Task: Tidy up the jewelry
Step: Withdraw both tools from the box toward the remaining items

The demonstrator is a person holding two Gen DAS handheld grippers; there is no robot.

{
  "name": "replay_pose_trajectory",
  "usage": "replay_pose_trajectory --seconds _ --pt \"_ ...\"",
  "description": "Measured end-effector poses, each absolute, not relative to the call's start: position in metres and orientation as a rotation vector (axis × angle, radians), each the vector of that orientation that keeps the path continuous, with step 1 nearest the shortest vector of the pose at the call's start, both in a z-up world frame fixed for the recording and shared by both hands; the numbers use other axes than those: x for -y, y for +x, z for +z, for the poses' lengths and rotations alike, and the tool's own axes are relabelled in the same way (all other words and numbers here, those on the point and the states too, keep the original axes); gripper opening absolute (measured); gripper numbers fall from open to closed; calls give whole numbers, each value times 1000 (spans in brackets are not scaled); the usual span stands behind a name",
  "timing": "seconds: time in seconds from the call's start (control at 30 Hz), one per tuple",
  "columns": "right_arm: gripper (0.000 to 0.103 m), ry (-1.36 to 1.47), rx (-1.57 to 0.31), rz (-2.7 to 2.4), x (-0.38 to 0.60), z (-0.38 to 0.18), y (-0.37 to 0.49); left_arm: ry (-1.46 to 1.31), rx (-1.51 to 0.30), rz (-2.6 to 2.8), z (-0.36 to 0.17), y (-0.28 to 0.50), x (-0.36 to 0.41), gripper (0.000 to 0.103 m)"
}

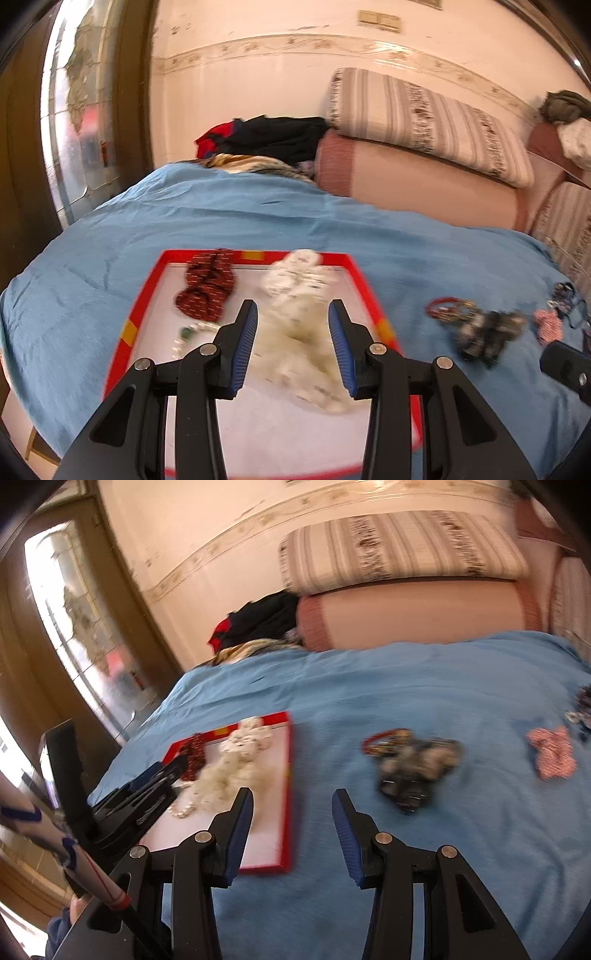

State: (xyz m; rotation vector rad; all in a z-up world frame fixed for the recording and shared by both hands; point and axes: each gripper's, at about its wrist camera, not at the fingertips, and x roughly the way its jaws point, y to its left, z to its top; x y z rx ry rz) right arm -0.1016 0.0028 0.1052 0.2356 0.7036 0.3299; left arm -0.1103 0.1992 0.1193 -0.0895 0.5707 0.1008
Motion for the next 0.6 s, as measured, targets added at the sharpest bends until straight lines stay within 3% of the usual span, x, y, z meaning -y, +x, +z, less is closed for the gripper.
replay_pose_trajectory --seconds 0.27,0.6 --pt "48 387 -617 195 93 125 -127 -73 -565 -81 160 -140 -125 39" --pt "48 527 -557 92 182 138 -118 4 -617 -277 185 -118 -39 49"
